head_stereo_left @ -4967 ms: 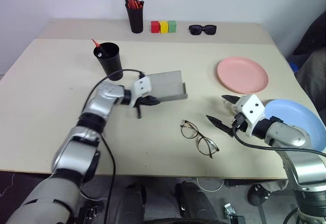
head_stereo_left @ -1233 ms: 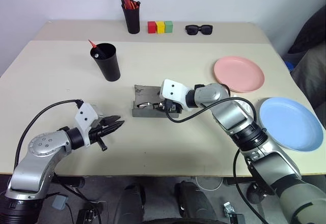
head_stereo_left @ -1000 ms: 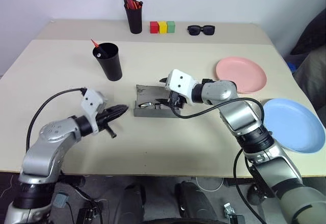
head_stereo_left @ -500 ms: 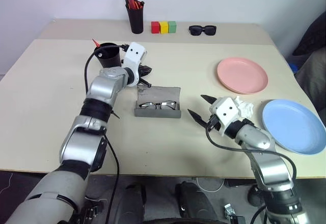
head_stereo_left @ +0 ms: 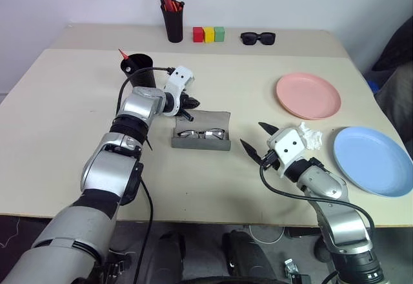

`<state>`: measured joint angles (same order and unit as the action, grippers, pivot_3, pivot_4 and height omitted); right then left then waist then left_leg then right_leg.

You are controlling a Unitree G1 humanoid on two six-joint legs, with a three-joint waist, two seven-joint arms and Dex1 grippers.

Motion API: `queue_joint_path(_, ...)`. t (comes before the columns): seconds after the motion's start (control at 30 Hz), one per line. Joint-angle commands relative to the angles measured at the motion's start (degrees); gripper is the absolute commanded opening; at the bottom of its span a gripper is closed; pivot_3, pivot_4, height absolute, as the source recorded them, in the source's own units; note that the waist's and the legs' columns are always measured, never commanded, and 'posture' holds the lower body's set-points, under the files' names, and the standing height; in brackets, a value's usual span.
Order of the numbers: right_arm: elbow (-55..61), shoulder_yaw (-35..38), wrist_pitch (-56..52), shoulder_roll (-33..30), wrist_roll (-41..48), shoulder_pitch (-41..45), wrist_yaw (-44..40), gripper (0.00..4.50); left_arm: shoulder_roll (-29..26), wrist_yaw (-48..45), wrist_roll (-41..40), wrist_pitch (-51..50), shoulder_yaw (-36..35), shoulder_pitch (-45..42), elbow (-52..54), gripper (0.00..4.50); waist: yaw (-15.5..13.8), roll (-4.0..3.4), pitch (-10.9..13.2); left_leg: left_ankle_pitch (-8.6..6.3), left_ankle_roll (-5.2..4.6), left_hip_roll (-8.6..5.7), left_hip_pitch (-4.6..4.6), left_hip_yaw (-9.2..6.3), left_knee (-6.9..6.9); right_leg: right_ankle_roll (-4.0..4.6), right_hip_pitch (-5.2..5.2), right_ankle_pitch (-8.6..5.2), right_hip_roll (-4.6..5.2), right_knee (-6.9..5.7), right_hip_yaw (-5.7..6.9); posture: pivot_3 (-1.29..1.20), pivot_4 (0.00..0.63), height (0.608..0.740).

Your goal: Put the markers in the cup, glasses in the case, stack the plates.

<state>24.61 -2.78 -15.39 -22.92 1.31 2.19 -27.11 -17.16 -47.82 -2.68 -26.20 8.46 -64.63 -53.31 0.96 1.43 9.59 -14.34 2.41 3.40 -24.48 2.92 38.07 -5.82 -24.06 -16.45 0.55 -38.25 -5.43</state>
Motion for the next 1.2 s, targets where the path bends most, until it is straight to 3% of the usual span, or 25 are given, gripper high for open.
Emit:
queue_joint_path(0.03,1.4,1.3,0.7,-0.3,0.8,0.9,0.4,3.36,-2.6,-2.8,-0.5,-3.1,0.3,4.3,11.8,0.02,0.1,0.00,0.0,0.00,0.00,0.01,0.01,0.00,0.00,0.00,0.00,0.00,0.00,-0.01,0.00,0.00,0.150,0.732)
queue_joint_path(0.23,-1.4,2.2,0.7,-0.4,1.6,2.5,0.2,3.36,-6.3,-4.2,-1.9,-10.4,1.1,16.1,34.1,0.02,0.1,-0.03,0.0,0.00,0.01,0.05,0.03,0.00,0.01,0.00,0.02,0.00,0.00,-0.05,0.00,0.00,0.150,0.732)
queue_joint_path(0.4,-4.0,2.8,0.5,-0.7,2.1,4.4,0.0,3.36,-8.1,-3.6,-2.5,-13.4,2.0,23.2,45.8,0.02,-0.1,-0.06,0.0,0.00,0.01,0.06,0.09,0.00,0.05,0.01,0.06,0.00,0.00,-0.10,-0.01,0.00,0.150,0.732)
queue_joint_path(0.67,-12.7,2.4,-3.9,-3.9,-3.7,13.1,3.3,3.36,-12.6,-6.7,-3.5,-3.6,3.9,37.3,61.2,0.02,0.0,-0.13,-0.1,0.00,0.00,0.06,0.12,0.06,0.07,0.02,0.09,0.00,0.04,-0.09,-0.03,0.00,0.150,0.732)
queue_joint_path(0.97,-40.0,-6.5,-0.6,-9.5,-19.7,31.5,9.8,3.36,-7.6,2.7,-8.4,-1.0,-4.2,42.3,67.4,0.02,0.1,-0.13,-0.1,0.00,0.00,0.06,0.10,0.09,0.11,0.02,0.06,0.00,0.05,-0.09,-0.05,0.00,0.150,0.732)
queue_joint_path(1.2,-63.0,-10.7,5.5,-8.5,-23.1,42.7,11.5,3.36,-5.9,5.4,-13.1,-1.5,-6.9,44.3,72.9,0.02,0.3,-0.13,-0.1,0.00,0.00,0.05,0.11,0.11,0.06,0.02,0.04,0.01,0.07,-0.09,-0.07,0.00,0.150,0.732)
